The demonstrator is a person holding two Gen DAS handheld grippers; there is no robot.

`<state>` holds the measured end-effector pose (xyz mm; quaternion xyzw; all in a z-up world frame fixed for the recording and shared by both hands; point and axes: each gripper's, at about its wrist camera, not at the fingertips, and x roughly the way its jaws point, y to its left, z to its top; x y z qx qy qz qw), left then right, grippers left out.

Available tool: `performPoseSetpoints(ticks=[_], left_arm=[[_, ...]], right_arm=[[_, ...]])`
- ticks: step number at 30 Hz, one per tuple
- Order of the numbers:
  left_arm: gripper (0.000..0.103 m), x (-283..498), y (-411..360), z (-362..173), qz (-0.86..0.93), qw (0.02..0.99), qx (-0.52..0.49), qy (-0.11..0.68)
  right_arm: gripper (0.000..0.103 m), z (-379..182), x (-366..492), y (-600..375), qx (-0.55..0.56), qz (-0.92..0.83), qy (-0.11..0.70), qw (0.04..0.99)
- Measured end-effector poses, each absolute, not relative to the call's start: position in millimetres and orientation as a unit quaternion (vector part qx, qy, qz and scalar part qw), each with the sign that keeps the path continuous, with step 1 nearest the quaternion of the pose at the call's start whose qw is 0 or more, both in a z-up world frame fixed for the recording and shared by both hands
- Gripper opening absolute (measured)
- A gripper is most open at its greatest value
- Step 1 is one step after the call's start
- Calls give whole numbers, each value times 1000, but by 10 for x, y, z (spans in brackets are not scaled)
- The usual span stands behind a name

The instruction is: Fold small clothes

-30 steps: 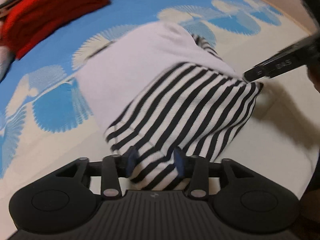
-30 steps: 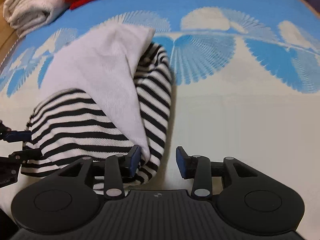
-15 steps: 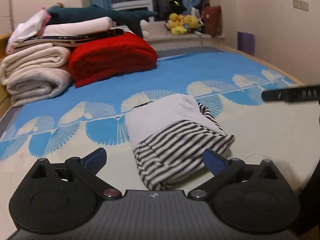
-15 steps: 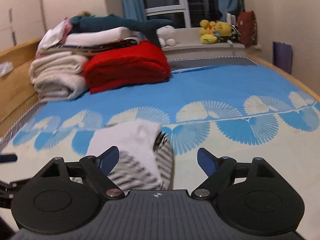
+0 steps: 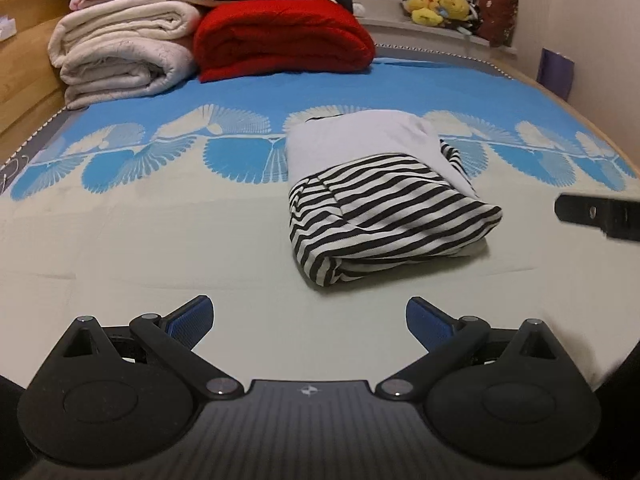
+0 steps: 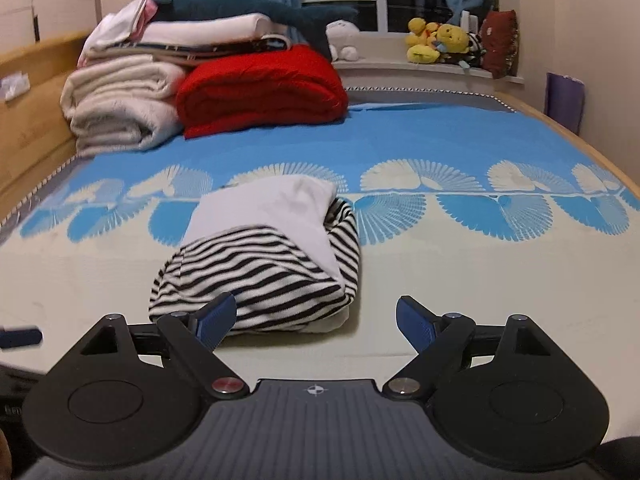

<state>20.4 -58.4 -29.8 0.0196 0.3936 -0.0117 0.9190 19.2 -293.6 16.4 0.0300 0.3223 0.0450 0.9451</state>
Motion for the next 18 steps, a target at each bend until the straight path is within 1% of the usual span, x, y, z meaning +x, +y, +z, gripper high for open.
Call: performPoseSetpoints(ticks=[5,18], left_arm=[[102,284,-561,-290,-16,915,-6,402],[102,423,-427,-369,2,915,-33,402]], right_arm=[[88,88,234,-2865,21,51,342,938],[88,24,326,-2727,3,62,353,934]])
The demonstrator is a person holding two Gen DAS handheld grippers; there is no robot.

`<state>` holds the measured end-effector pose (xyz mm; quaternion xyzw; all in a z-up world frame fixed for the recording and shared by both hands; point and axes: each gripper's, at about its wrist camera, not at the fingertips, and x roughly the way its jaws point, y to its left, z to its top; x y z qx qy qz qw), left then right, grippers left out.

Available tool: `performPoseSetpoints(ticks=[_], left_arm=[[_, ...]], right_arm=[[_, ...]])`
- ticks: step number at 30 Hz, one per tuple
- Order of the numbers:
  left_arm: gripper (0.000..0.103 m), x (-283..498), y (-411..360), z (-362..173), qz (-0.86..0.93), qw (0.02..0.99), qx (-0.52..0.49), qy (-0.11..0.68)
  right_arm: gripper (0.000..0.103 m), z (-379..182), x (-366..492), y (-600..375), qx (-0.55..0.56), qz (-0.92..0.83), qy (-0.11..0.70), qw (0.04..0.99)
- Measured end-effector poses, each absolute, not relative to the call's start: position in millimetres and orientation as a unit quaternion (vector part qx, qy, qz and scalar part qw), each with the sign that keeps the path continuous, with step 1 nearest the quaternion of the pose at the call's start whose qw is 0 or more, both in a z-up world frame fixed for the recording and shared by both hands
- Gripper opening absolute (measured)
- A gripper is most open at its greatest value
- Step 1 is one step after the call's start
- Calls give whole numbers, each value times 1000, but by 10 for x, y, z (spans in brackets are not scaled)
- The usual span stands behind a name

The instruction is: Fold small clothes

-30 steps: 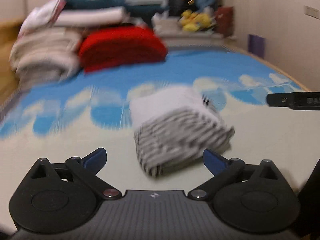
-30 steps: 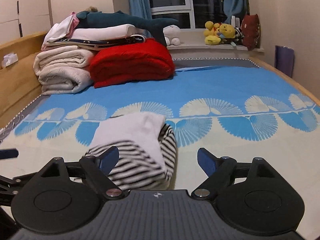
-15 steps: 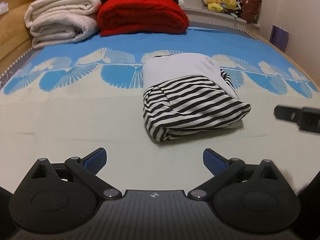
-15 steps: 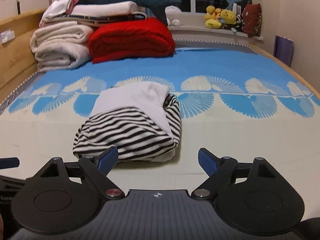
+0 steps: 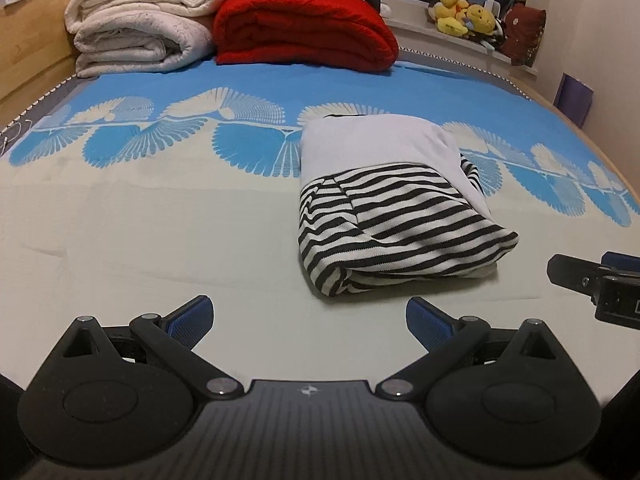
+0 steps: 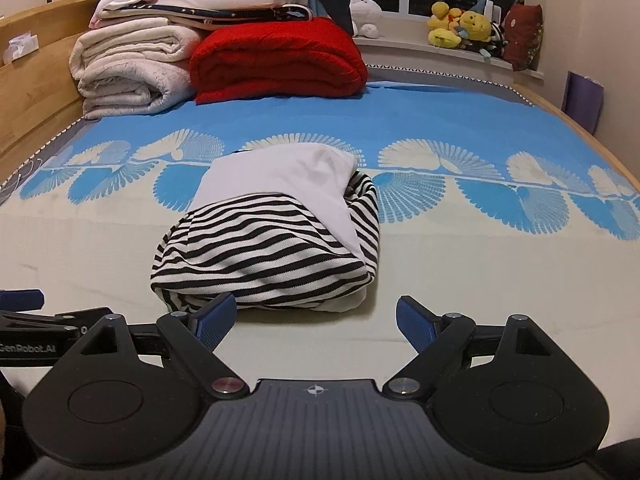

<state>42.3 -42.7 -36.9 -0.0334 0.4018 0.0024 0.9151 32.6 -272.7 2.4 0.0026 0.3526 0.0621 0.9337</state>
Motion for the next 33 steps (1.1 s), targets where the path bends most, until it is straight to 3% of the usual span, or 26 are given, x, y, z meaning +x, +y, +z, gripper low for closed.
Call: performPoseSetpoints(ticks=[33], left_arm=[[102,521,-534,-428,-16,915,-29,401]], right_arm=[[88,-15,409,-2639,-2,87,367,926]])
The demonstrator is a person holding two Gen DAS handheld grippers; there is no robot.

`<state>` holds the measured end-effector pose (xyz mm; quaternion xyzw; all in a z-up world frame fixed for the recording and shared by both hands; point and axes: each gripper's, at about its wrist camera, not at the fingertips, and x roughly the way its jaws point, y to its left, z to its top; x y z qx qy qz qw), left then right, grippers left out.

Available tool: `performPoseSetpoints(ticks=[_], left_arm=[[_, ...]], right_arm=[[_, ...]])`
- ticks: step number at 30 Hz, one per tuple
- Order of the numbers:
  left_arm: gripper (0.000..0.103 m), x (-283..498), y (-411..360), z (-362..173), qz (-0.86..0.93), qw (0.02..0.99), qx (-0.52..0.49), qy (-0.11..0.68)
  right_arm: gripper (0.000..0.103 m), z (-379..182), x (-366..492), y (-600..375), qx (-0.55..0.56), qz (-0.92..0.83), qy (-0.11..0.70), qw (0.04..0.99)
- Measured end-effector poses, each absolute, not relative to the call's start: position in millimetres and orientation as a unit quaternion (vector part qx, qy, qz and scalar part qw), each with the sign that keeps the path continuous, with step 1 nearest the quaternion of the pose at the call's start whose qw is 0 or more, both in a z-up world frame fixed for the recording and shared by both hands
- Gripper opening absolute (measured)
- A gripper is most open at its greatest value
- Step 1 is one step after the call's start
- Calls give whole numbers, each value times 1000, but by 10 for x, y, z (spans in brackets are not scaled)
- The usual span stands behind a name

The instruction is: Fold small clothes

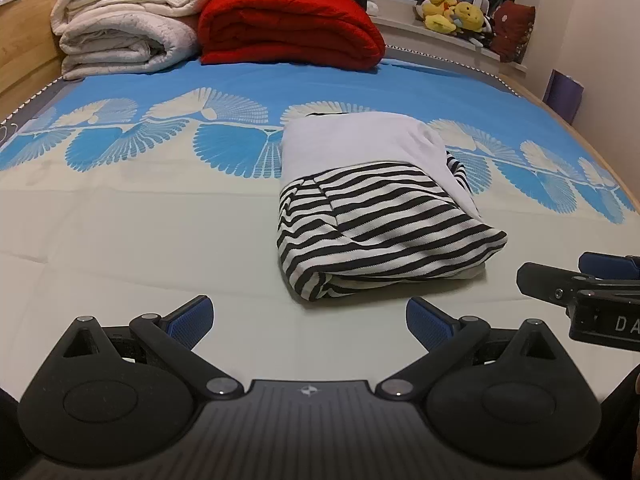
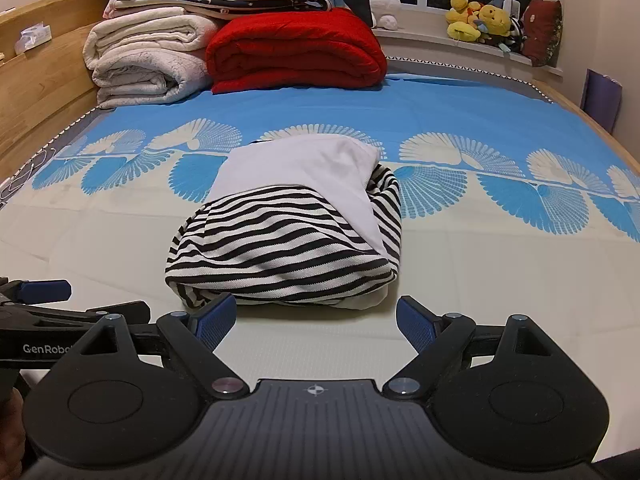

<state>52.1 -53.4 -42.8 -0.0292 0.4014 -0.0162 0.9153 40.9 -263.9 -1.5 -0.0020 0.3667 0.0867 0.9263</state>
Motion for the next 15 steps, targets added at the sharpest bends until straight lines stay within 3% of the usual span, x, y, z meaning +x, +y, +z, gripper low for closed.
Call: performPoseSetpoints(ticks=[15], left_arm=[[102,522,-552,-430,-18,916,-27,400]], right_arm=[[88,-21,413,-2639,-8,91,369,925]])
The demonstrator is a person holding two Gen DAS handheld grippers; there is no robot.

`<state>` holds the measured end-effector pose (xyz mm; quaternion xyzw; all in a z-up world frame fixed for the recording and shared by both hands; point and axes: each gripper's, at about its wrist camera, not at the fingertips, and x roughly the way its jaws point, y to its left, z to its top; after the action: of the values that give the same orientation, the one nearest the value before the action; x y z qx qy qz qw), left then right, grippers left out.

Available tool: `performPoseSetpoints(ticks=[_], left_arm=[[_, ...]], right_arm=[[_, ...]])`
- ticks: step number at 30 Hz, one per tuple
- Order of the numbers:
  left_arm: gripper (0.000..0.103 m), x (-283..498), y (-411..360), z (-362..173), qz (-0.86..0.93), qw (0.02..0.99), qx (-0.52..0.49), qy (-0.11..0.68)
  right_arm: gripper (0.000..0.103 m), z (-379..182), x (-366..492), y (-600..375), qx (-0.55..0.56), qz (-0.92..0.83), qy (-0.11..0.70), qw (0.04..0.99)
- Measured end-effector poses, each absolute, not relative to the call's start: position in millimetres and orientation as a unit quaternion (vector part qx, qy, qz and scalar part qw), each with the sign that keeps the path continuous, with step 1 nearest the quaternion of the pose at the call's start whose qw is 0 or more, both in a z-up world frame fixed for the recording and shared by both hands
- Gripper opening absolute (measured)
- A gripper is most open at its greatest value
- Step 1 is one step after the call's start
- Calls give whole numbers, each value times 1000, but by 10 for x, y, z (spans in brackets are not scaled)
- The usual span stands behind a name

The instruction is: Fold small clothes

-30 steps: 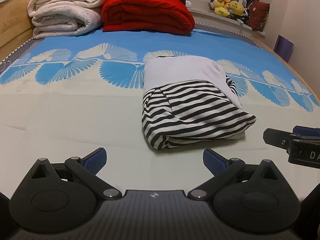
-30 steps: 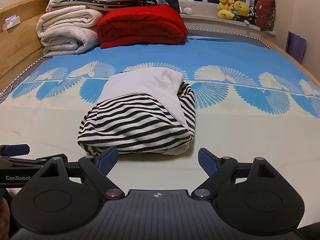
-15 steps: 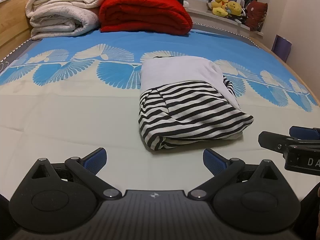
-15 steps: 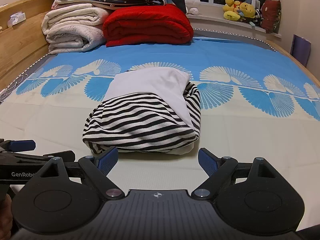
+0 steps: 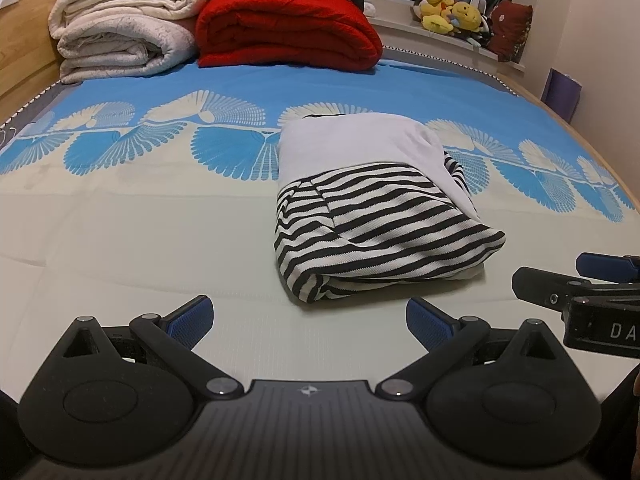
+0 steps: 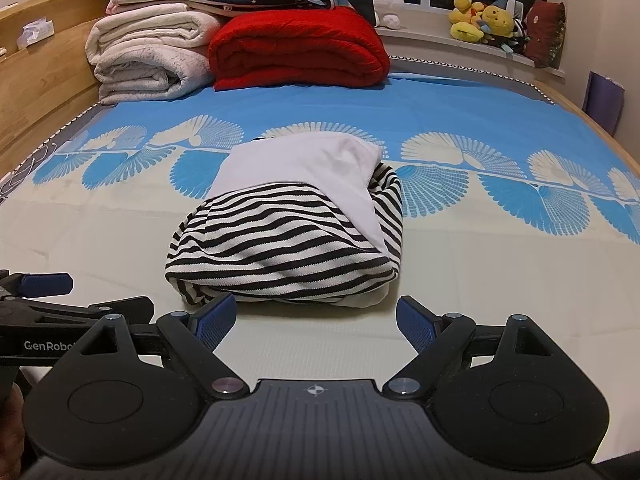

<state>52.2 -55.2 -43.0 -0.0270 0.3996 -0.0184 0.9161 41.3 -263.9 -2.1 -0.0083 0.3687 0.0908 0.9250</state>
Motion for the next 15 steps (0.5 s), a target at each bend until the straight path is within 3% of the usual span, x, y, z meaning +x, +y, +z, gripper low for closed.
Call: performPoseSetpoints(ticks=[15], left_arm=[[102,517,-534,-419,-21,917,-24,398]], right_arm=[[88,-20,409,-2631,-10,92,369,925]])
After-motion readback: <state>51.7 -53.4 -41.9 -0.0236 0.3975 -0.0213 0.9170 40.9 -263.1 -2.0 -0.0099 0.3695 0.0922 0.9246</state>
